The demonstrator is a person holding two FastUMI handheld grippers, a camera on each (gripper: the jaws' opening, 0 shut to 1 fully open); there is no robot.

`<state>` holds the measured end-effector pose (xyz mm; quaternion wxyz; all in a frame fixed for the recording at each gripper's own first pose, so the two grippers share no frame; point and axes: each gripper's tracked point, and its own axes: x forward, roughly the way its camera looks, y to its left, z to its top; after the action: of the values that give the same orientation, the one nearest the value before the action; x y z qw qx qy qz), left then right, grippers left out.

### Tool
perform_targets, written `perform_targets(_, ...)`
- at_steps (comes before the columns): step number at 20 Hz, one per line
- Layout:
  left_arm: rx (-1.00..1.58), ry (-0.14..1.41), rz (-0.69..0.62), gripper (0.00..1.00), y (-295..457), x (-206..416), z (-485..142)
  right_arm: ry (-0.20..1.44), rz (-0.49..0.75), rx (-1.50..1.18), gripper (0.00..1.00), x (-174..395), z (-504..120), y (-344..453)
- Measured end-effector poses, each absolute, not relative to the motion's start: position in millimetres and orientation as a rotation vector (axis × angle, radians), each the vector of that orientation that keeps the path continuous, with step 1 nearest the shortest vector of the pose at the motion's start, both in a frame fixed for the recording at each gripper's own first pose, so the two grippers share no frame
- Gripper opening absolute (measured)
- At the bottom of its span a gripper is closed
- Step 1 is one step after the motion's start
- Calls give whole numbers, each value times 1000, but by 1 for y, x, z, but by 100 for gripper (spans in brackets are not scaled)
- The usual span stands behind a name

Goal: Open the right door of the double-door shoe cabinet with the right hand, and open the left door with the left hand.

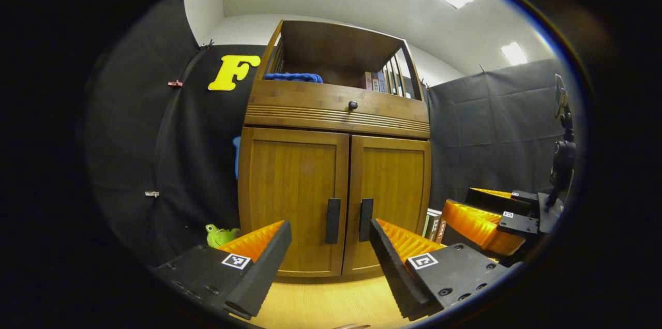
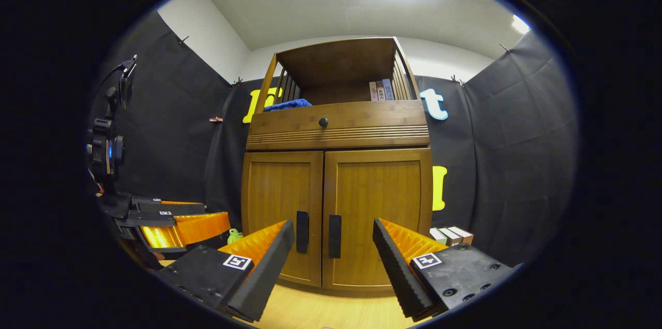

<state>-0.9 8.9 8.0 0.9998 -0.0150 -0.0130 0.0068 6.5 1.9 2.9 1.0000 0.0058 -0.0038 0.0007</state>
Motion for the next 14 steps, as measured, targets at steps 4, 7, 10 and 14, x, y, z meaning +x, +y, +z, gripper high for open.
perform_targets(4, -40, -34, 14, 94, 13, -3, 10, -12, 2, 16, 98, 9, 5, 4)
perform_targets(7, -37, -32, 13, 94, 14, -2, 8, -15, 3, 20, 96, 11, 5, 6)
perform_targets(10, -36, -27, 9, 94, 15, -2, 7, -15, 1, 20, 96, 14, 4, 7)
perform_targets(14, -36, -22, 9, 94, 18, 1, 6, -11, -5, 18, 96, 23, 0, 7)
